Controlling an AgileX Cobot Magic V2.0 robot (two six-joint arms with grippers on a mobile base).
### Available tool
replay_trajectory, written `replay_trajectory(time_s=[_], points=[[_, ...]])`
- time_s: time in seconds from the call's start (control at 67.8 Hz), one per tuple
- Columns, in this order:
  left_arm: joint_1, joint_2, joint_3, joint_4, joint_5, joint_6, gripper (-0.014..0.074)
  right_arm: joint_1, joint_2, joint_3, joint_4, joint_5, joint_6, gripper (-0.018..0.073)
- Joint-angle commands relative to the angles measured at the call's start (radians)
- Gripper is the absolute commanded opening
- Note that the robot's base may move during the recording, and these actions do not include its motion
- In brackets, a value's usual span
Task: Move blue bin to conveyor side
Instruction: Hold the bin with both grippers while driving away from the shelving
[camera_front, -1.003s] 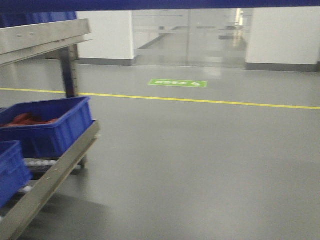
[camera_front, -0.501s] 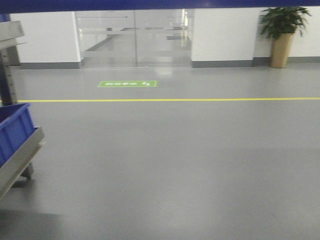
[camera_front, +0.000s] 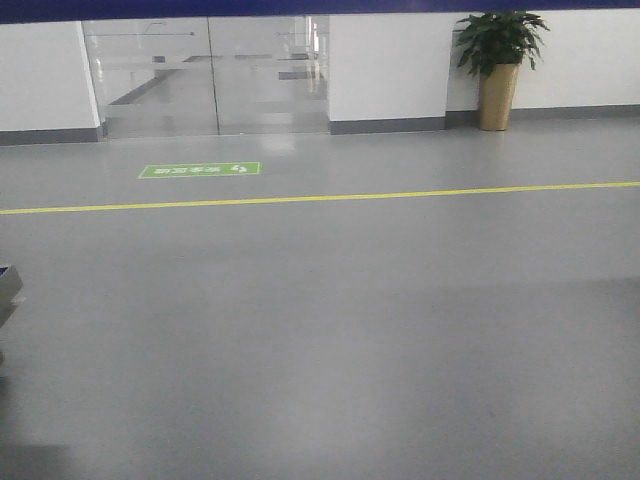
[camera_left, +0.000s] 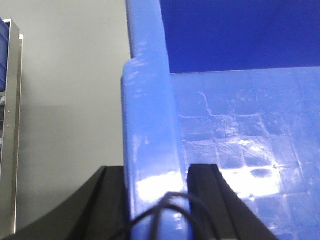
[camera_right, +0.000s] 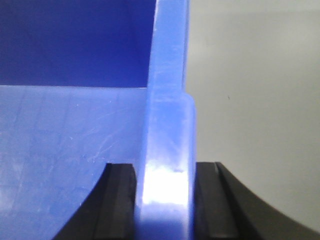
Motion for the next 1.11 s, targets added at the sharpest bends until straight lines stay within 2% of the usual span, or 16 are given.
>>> replay_trajectory(time_s=[0.0, 1.091], points=[[0.003, -0.022, -0.024, -0.003, -0.075, 0.012, -0.0016, -0.006, -0.023, -0.023, -0.037, -0.089, -0.019, -0.0082], [0.003, -0.022, -0.024, -0.003, -0.075, 0.012, -0.0016, -0.006, -0.023, -0.023, -0.037, -0.089, -0.019, -0.0082]])
